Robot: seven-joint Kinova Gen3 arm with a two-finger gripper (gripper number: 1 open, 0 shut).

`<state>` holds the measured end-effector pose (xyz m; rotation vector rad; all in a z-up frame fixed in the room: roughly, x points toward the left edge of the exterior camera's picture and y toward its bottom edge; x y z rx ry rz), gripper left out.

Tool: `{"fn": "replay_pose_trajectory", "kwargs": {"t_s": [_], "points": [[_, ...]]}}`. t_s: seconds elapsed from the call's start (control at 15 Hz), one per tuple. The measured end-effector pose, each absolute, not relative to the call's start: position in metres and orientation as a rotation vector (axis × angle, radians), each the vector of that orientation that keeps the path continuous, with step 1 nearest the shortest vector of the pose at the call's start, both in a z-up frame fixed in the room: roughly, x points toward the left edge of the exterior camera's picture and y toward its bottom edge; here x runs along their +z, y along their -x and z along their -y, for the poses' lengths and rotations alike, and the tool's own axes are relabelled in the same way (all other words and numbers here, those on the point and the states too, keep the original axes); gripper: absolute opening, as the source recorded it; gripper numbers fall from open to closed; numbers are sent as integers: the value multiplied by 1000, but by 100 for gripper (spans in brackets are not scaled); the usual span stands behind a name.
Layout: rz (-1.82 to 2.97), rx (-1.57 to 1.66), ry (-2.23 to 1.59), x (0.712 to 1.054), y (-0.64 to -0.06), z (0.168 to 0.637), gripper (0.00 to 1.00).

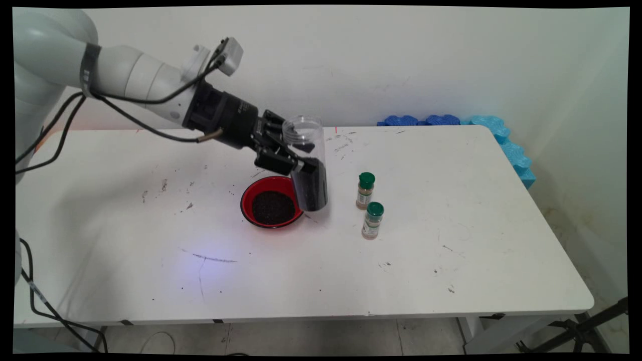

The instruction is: Pour the black seasoning powder in the red bowl, then place the picked object on the table

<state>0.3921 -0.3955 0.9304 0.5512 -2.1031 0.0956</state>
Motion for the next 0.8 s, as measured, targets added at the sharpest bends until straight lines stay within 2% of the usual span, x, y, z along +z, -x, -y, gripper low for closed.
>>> {"fn": "replay_pose_trajectory", "kwargs": {"t_s": [0.8], "points": [[2131,69,-600,882,-361,367,0]]}}
